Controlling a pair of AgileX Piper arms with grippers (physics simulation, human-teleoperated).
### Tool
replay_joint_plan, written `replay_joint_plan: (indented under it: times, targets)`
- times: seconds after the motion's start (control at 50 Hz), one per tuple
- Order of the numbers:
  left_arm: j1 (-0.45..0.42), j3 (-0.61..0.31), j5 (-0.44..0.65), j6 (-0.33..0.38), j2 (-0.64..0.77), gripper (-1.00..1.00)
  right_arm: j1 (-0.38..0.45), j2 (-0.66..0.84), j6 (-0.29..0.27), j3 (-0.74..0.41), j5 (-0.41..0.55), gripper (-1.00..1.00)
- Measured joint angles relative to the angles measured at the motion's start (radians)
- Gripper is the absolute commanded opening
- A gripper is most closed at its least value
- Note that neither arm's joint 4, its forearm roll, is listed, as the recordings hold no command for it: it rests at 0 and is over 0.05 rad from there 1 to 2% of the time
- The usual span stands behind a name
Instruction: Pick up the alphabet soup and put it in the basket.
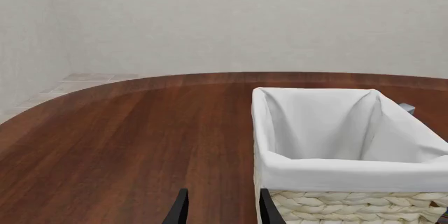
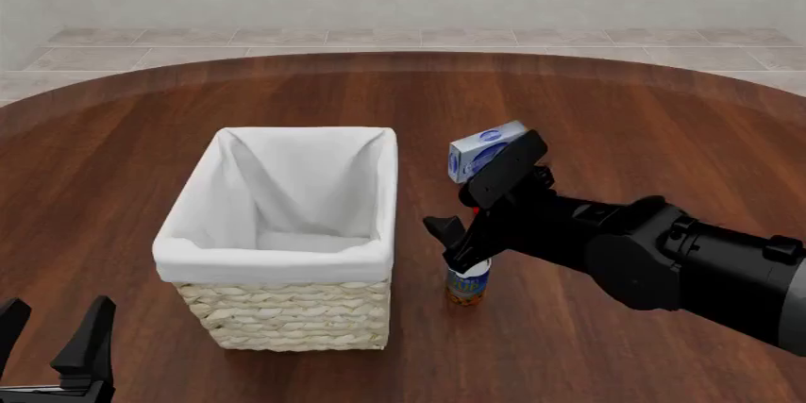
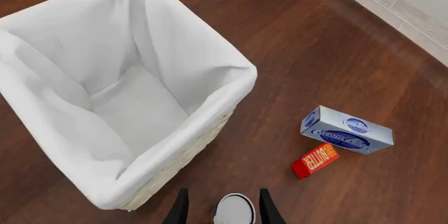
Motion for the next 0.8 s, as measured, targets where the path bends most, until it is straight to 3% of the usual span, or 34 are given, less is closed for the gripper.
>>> replay_joint_plan:
  times: [0.3,0.8]
  targets:
    - [-0.002,0.0,-0.005,0.004,0.01,1.0,-0.008,0.041,0.019,0.019,-0.029,1.0]
    - [-0.002,0.0,-0.009,0.005,0.018,1.0,-0.045,0.063,0.003,0.041,-0.05,1.0]
